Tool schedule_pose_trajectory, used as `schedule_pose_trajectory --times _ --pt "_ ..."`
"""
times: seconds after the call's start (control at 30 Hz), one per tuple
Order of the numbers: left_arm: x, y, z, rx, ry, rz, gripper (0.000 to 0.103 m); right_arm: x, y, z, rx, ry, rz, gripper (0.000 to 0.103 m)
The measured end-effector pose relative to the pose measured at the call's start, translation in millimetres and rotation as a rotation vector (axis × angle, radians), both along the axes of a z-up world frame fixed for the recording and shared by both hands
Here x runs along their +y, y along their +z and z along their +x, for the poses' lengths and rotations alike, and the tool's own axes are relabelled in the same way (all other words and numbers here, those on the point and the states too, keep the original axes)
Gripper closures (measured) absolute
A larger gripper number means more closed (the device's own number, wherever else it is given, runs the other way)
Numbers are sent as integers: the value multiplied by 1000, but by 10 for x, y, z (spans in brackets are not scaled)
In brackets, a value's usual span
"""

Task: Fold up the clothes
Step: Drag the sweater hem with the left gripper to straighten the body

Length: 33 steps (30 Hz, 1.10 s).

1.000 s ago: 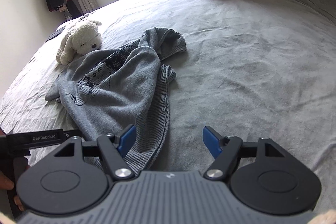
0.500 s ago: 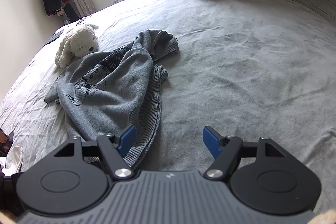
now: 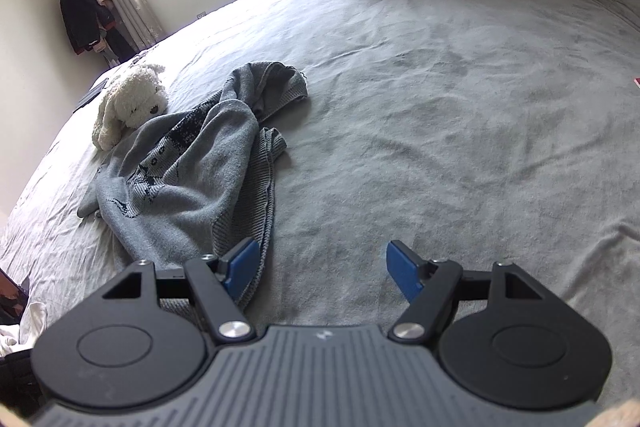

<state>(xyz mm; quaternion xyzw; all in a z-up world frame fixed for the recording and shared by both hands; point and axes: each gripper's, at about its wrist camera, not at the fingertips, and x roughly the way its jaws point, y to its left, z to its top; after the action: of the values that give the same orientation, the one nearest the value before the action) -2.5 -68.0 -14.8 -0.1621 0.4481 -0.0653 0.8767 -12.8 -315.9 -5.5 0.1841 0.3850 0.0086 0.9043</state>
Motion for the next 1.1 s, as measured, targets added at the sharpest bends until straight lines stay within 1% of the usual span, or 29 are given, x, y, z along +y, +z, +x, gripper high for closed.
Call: schedule_pose_trajectory --times 0.13,0.3,0.43,0.53,0.6,0.77,0.97,1.03,1.1 --pt "179 183 -144 -51 -8 30 100 -3 -26 32 9 -11 1 29" --pt "397 363 -329 -91 -16 23 100 56 -89 77 25 -21 -3 29" --pt "563 466 -454 -124 -19 40 100 106 -140 149 40 -19 27 29" --pt "714 513 -531 -144 -13 64 100 134 -169 212 47 -36 50 29" --pt "838 523 -545 -147 1 65 100 148 -191 256 52 -52 75 29" --pt "1167 424 -450 -133 66 82 100 206 -281 382 82 -72 153 29" --pt "1595 160 -223 -88 169 117 100 334 -342 470 117 -60 238 29" --pt "1702 66 -165 -76 190 127 100 359 -360 474 123 -61 285 29" --pt "1797 -23 -121 -66 209 131 100 367 -399 474 138 -78 363 29"
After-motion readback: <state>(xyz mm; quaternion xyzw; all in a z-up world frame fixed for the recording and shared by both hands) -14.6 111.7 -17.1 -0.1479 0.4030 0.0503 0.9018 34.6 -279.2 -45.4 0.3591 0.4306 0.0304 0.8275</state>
